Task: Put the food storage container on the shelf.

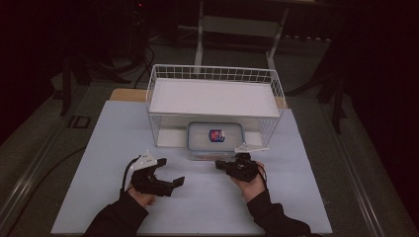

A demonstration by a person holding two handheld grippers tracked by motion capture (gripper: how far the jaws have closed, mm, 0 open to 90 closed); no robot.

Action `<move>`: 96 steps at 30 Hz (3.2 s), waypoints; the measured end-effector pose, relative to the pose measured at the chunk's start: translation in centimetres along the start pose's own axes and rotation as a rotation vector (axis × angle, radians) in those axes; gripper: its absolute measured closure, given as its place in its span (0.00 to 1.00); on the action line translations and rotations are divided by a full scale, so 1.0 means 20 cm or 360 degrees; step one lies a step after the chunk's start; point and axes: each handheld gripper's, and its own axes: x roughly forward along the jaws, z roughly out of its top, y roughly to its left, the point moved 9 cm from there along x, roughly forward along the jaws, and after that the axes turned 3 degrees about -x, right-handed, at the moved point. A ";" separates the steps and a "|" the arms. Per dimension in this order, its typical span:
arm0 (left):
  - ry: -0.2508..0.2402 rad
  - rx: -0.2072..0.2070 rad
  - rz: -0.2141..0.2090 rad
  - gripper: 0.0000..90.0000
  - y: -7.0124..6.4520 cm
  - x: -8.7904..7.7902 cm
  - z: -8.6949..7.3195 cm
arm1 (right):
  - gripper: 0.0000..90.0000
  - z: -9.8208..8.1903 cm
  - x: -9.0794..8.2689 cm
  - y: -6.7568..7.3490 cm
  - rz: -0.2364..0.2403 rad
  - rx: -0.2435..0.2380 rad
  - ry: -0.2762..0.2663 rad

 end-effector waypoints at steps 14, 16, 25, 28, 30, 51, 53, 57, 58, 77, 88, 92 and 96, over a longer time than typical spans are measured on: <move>-0.0009 -0.0002 -0.0020 0.00 0.00 0.00 -0.01 | 1.00 0.04 0.08 -0.10 -0.0075 -0.0002 0.0010; -0.0008 0.0003 -0.0018 0.00 0.00 0.00 -0.01 | 1.00 0.05 0.09 -0.12 -0.0087 -0.0004 0.0002; 0.0005 0.0021 -0.0023 0.00 -0.01 0.01 -0.01 | 1.00 0.08 0.13 -0.17 -0.0113 0.0023 -0.0009; 0.0008 0.0027 -0.0030 0.00 -0.01 0.02 -0.02 | 1.00 0.10 0.15 -0.20 -0.0134 0.0027 -0.0017; 0.0010 0.0027 -0.0034 0.00 -0.01 0.02 -0.02 | 1.00 0.11 0.16 -0.22 -0.0140 0.0037 -0.0022; -0.0001 0.0021 -0.0039 0.00 0.00 0.01 -0.02 | 1.00 0.23 0.24 -0.34 -0.0201 0.0066 -0.0049; -0.0002 0.0020 -0.0038 0.00 0.00 0.01 -0.02 | 1.00 0.24 0.25 -0.36 -0.0207 0.0071 -0.0055; 0.0002 0.0025 -0.0038 0.00 0.00 0.01 -0.02 | 1.00 0.25 0.26 -0.37 -0.0209 0.0099 -0.0052; 0.0001 0.0024 -0.0040 0.00 0.00 0.01 -0.02 | 1.00 0.25 0.26 -0.37 -0.0208 0.0105 -0.0050; -0.0017 0.0041 -0.0033 0.00 -0.01 0.00 -0.01 | 0.92 0.23 0.21 -0.25 -0.0138 0.0041 -0.0087; -0.0034 0.0038 -0.0033 0.00 -0.02 -0.01 0.01 | 0.48 0.18 0.14 -0.16 -0.0110 -0.0026 -0.0132; -0.0041 0.0045 -0.0037 0.00 -0.02 -0.01 0.02 | 0.30 0.18 0.11 -0.12 -0.0086 -0.0049 -0.0169; -0.0047 0.0044 -0.0046 0.00 -0.03 -0.01 0.03 | 0.20 0.17 0.07 -0.08 0.0015 -0.0032 -0.0191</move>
